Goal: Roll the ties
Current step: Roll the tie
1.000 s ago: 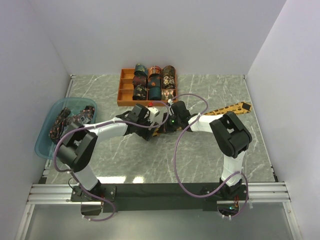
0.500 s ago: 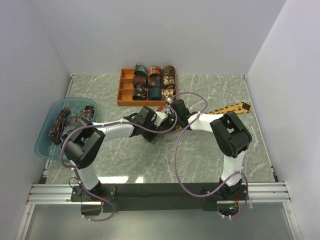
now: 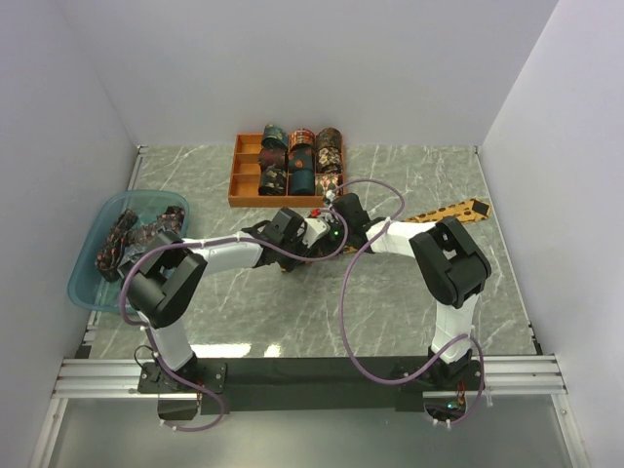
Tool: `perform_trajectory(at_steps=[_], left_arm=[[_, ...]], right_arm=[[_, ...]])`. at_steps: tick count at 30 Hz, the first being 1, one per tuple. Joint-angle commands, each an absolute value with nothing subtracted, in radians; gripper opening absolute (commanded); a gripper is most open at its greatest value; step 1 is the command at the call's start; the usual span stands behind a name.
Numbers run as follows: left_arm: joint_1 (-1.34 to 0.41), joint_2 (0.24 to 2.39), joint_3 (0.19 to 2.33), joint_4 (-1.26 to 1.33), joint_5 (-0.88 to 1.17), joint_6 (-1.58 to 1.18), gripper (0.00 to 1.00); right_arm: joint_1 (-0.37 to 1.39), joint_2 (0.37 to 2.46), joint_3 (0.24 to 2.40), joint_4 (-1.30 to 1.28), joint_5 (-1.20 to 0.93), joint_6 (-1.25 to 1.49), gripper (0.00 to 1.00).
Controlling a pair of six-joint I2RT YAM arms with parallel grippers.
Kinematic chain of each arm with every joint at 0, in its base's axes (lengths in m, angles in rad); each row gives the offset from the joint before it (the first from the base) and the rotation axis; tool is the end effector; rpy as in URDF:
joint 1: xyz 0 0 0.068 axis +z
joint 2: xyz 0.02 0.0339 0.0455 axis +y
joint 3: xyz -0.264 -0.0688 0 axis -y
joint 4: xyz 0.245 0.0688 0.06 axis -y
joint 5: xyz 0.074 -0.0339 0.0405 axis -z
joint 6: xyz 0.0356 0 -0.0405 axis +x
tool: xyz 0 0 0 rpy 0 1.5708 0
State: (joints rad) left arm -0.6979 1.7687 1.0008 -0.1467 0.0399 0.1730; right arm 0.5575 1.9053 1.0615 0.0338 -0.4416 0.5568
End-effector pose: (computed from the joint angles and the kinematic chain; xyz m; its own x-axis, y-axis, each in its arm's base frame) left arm 0.2724 -0.2303 0.1585 -0.4843 0.6306 -0.6064 0.7554 0.6511 0.0739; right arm 0.3208 0.2180 0.1428 -0.9067 -0.0023 -0.4218 -0.2935 0.7214 0.6272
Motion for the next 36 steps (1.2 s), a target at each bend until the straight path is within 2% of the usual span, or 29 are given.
perform_trajectory(at_steps=[1,5,8,17,20,25,26,36], left_arm=[[-0.698,1.753,0.977,-0.169,0.063,0.199,0.36],[-0.698,1.759,0.98,-0.183,0.081,0.204,0.38],[-0.698,1.763,0.986,-0.193,0.097,0.198,0.45],[-0.698,1.709,0.968,-0.184,0.112,0.16,0.61],[-0.695,1.678,0.968,-0.179,0.091,0.118,0.7],[-0.672,1.582,0.969,-0.163,0.059,-0.067,0.81],[-0.664,1.565,0.956,-0.153,0.043,-0.146,0.86],[-0.532,1.316,0.637,0.096,0.054,-0.748,0.86]], right_arm=[[0.549,1.904,1.098,0.041,-0.459,0.545,0.1],[0.549,1.907,1.094,0.057,-0.466,0.543,0.11],[0.548,1.92,1.094,0.055,-0.457,0.537,0.0],[0.532,1.971,1.083,0.049,-0.44,0.535,0.0],[0.531,1.968,1.081,0.032,-0.437,0.537,0.0],[0.531,1.962,1.094,0.008,-0.43,0.538,0.0],[0.531,1.96,1.097,0.008,-0.43,0.54,0.0],[0.529,1.95,1.083,-0.002,-0.456,0.572,0.0]])
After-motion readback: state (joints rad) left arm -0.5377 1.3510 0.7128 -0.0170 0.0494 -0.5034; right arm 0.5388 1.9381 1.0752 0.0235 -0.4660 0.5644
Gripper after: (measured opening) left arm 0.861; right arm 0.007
